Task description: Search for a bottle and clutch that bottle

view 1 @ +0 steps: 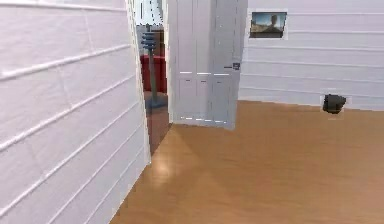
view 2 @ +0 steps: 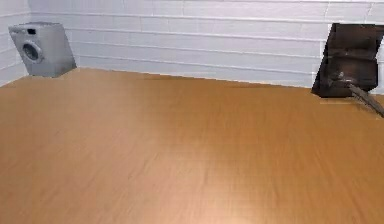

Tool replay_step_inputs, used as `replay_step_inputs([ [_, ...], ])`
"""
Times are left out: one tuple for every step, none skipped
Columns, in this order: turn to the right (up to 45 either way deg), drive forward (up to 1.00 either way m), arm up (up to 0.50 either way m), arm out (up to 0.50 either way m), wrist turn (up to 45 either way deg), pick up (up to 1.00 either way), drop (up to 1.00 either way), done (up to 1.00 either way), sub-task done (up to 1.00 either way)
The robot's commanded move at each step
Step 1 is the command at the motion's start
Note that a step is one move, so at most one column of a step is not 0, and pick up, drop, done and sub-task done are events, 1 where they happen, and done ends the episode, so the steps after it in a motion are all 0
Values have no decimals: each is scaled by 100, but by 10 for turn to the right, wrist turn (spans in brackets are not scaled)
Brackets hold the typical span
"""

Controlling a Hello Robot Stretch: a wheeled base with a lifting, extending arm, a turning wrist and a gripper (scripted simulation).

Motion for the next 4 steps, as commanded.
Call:
replay_step_inputs([
  [0,100,0,0,0,0,0,0,0],
  [0,75,0,0,0,0,0,0,0],
  [-450,0,0,0,0,0,0,0,0],
  [0,30,0,0,0,0,0,0,0],
])
